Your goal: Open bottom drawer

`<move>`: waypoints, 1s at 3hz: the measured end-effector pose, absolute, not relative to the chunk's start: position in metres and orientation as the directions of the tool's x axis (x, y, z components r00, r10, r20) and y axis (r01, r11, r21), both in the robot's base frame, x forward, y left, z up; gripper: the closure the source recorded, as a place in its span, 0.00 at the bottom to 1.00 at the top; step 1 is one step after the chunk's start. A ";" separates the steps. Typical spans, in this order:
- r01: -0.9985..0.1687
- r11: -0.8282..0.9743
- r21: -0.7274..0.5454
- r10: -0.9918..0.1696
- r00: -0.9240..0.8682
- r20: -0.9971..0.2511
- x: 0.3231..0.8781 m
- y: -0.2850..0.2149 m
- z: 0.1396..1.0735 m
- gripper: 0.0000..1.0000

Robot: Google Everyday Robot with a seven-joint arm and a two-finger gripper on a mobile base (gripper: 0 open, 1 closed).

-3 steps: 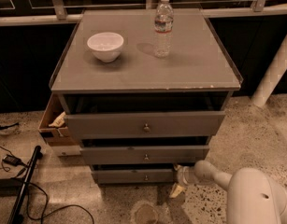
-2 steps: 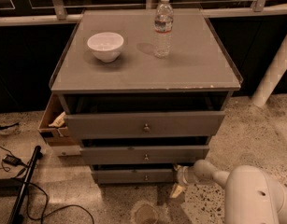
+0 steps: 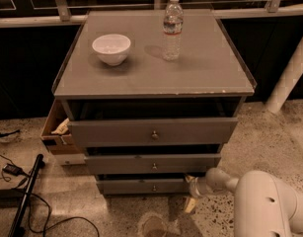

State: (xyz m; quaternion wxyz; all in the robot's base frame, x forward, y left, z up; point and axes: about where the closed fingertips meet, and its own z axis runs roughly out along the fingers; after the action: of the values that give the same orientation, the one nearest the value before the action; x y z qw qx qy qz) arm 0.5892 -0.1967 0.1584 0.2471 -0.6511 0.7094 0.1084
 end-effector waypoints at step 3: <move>-0.995 0.093 -0.024 -0.881 -0.071 -0.467 0.543 -0.225 0.164 0.00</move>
Offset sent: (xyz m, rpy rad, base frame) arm -0.0567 -0.0446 0.0092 -0.0313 0.1917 0.0352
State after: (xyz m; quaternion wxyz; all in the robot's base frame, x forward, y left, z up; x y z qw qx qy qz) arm 0.5432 -0.2253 0.1639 0.1859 -0.6556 0.7156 0.1535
